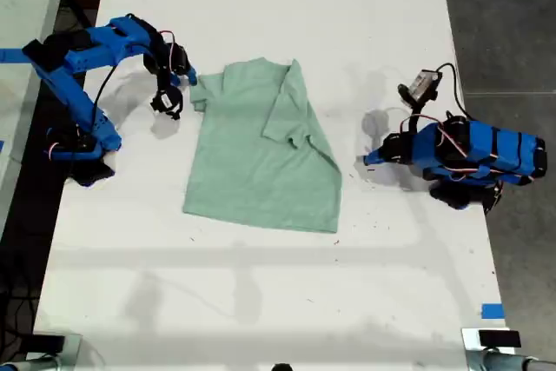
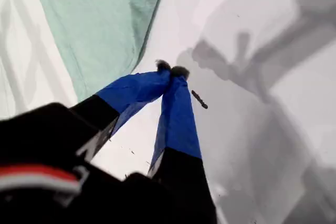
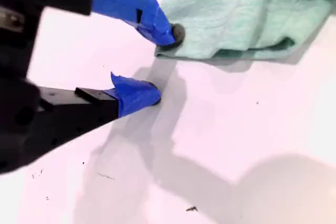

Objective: Fold t shirt

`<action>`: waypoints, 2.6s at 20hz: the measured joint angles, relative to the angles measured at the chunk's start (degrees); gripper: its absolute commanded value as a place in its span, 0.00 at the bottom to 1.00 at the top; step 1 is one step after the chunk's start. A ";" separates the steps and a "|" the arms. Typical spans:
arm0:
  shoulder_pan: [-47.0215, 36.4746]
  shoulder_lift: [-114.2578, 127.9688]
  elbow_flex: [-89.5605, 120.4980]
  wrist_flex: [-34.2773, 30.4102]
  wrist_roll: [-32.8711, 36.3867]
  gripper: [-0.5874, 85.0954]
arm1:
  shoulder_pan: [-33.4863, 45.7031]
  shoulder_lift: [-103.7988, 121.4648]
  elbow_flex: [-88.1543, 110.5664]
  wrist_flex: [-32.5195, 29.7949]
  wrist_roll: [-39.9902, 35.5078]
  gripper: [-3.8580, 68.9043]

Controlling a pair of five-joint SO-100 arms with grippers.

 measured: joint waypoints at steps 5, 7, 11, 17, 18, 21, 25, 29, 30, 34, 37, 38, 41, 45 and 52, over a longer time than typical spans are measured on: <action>0.09 9.05 2.64 1.58 -2.55 0.16 | 0.00 0.00 0.00 0.00 0.00 0.05; 0.18 12.92 2.72 1.14 -2.55 0.17 | 0.00 0.00 0.00 0.00 0.00 0.05; 0.79 2.81 -1.05 2.02 -2.46 0.20 | 0.00 0.00 0.00 0.00 0.00 0.05; 3.08 -10.11 -10.02 3.08 -1.49 0.00 | 0.00 0.00 0.00 0.00 0.00 0.05; 3.08 -11.43 -10.90 2.90 -0.79 0.00 | 0.00 0.00 0.00 0.00 0.00 0.05; 3.60 -13.71 -13.10 5.71 -1.23 0.00 | 0.00 0.00 0.00 0.00 0.00 0.05; 7.12 -10.37 -16.00 10.90 -4.92 0.00 | 0.00 0.00 0.00 0.00 0.00 0.05; 20.13 -9.14 -28.83 17.67 -12.22 0.00 | 0.00 0.00 0.00 0.00 0.00 0.05; 23.20 -9.14 -31.55 18.02 -14.59 0.00 | 0.00 0.00 0.00 0.00 0.00 0.05; 34.89 -9.14 -38.94 17.31 -23.47 0.11 | 0.00 0.00 0.00 0.00 0.00 0.05; 37.71 -11.43 -43.42 16.79 -24.61 0.14 | 0.00 0.00 0.00 0.00 0.00 0.05; 37.79 -11.51 -44.65 16.61 -24.70 0.14 | 0.00 0.00 0.00 0.00 0.00 0.05; 37.97 -11.51 -46.14 16.79 -24.70 0.01 | 0.00 0.00 0.00 0.00 0.00 0.05; 37.71 -1.41 -41.75 21.62 -23.73 0.00 | 0.00 0.00 0.00 0.00 0.00 0.05; 47.64 57.48 13.80 -2.90 -30.50 0.00 | 0.00 0.00 0.00 0.00 0.00 0.05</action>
